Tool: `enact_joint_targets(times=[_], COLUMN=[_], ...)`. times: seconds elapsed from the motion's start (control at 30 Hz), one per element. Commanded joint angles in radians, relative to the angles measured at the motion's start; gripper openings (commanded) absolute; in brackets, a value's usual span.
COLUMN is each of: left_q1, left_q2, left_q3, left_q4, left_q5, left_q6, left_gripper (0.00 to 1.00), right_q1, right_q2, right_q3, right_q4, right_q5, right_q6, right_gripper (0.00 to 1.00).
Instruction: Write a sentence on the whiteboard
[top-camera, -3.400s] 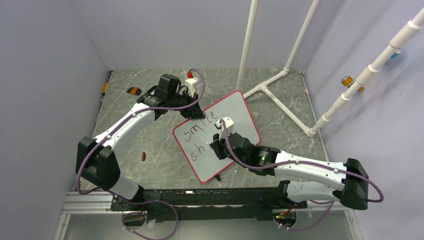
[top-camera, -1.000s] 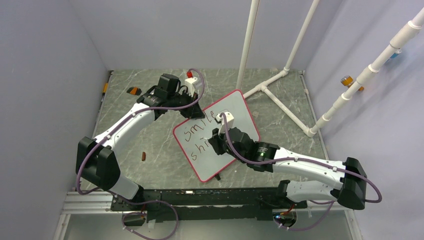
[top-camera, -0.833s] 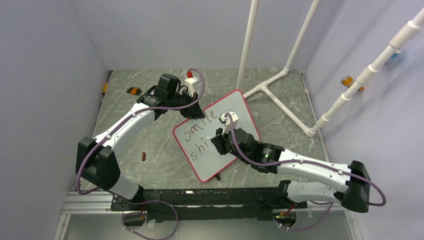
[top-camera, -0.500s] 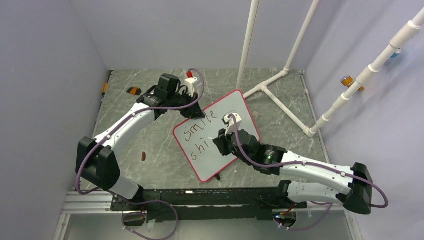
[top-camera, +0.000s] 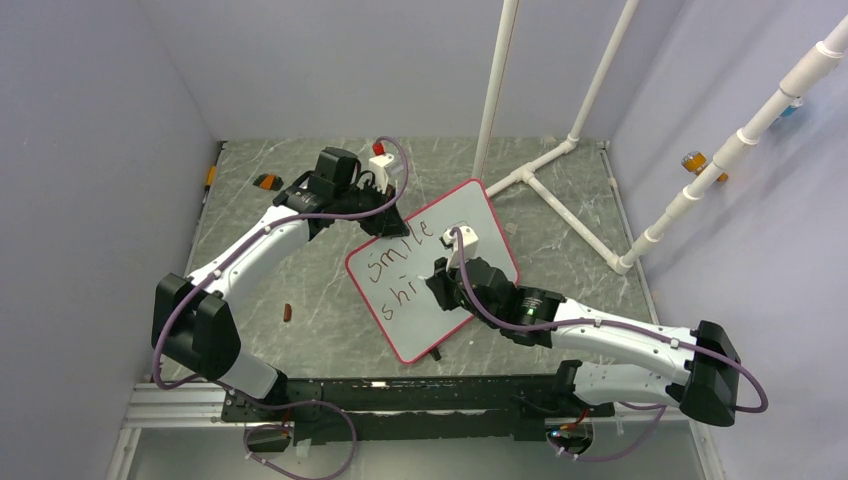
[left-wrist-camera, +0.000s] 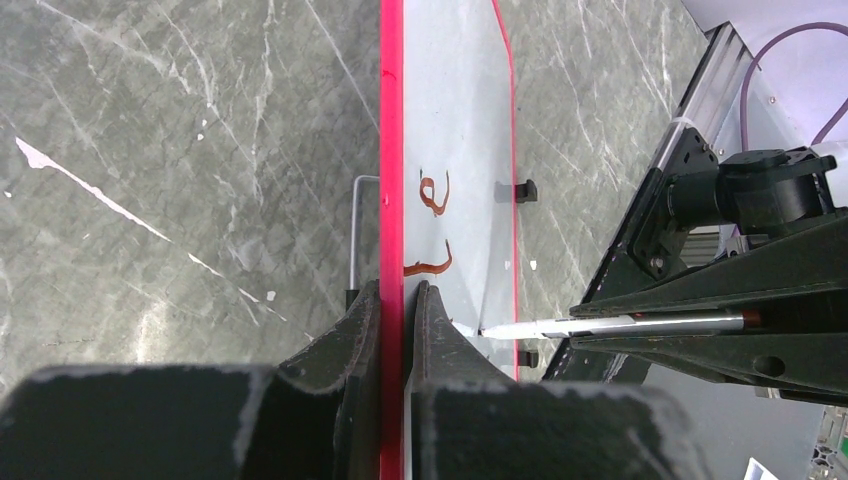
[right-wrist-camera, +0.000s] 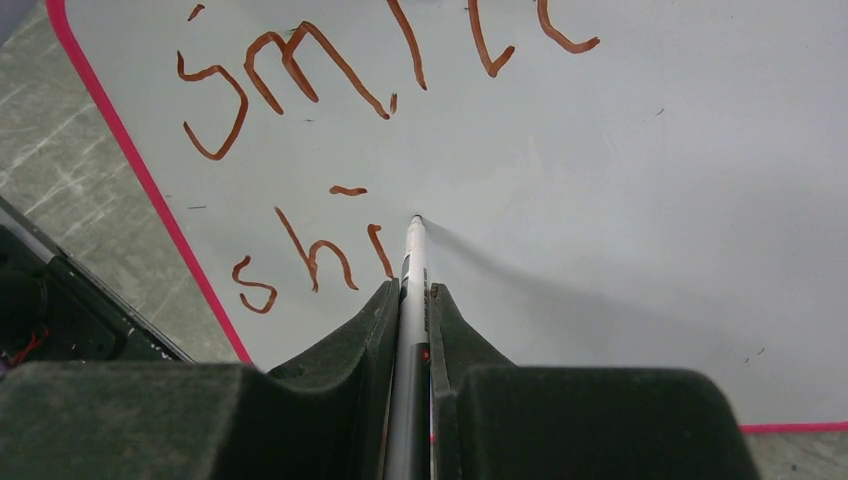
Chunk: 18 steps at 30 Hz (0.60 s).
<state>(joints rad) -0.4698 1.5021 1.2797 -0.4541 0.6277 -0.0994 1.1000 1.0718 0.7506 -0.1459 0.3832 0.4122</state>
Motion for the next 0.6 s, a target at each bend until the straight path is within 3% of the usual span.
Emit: enact_joint_targets(times=[0.0, 0.57], left_q1=[0.006, 0.006], left_q2=[-0.033, -0.031], left_q3=[0.02, 0.024], left_q4=[0.059, 0.058], left_q5=[-0.09, -0.092], left_q6=[0.067, 0.065], left_gripper=[0.0, 0.0], right_q1=[-0.008, -0.008], right_q2=[0.011, -0.043], right_q3=[-0.005, -0.07], right_q4=[0.034, -0.028], right_q5=[-0.008, -0.028], right_q6=[0.01, 0.059], right_gripper=[0.0, 0.0])
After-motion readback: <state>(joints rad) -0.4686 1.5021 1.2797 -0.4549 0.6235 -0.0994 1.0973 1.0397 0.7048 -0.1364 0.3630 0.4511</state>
